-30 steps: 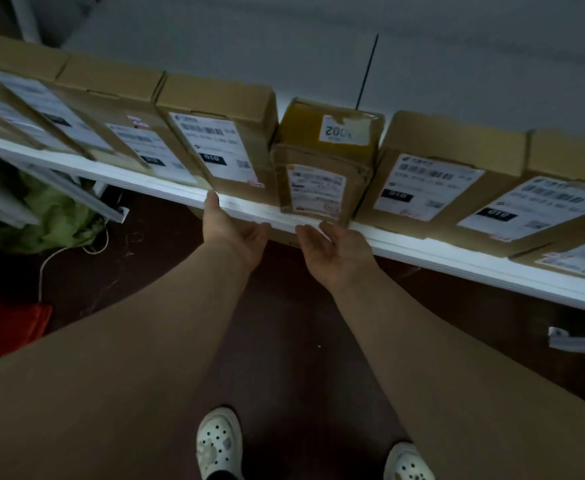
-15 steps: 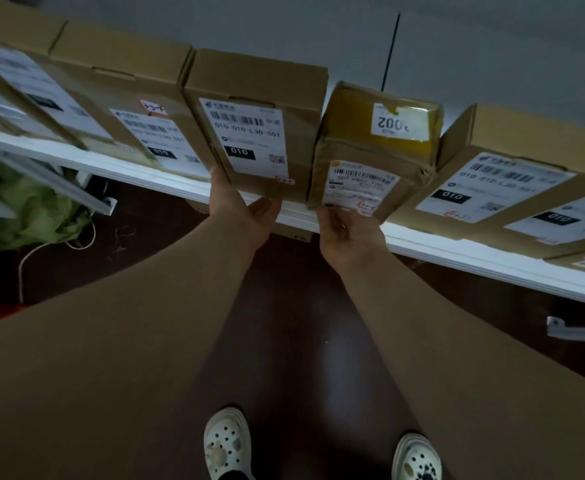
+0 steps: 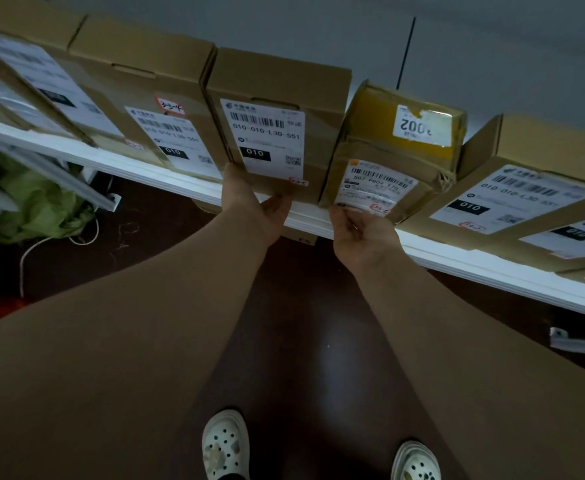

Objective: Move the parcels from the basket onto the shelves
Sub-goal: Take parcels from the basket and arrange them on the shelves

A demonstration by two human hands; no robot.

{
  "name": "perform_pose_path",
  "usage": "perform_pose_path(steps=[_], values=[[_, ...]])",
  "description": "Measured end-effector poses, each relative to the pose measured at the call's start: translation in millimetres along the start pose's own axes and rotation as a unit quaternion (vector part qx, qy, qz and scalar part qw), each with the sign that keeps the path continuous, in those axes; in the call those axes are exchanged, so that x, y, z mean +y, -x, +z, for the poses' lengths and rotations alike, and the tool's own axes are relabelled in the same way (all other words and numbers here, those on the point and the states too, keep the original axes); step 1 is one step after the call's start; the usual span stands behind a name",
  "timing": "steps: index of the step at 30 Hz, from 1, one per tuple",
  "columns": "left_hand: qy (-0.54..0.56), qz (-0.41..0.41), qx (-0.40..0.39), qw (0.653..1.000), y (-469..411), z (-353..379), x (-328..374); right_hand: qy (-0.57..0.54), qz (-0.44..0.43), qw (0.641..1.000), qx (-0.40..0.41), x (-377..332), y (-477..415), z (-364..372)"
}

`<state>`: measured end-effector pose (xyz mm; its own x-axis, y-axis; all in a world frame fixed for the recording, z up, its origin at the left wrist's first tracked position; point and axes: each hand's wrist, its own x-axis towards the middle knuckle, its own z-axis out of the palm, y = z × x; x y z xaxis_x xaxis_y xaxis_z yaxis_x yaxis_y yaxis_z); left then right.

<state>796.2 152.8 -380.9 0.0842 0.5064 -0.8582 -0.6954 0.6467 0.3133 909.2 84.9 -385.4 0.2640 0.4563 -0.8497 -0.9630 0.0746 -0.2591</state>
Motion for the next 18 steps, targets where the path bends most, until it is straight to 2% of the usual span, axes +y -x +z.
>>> perform_pose_path(steps=[7, 11, 14, 18], values=[[0.015, 0.011, 0.013, 1.0, 5, 4, 2, 0.026, -0.007, 1.0, -0.002, 2, -1, 1], [0.031, -0.009, 0.014, 0.999, 17, -3, 4, 0.053, 0.026, 0.998, 0.023, 10, 11, -5], [0.028, -0.028, 0.027, 0.999, 26, -20, 17, 0.093, 0.056, 0.994, 0.029, 30, 27, -6], [0.014, -0.018, 0.039, 0.999, 32, -45, 57, 0.125, 0.078, 0.989, -0.008, 72, 42, 13]])
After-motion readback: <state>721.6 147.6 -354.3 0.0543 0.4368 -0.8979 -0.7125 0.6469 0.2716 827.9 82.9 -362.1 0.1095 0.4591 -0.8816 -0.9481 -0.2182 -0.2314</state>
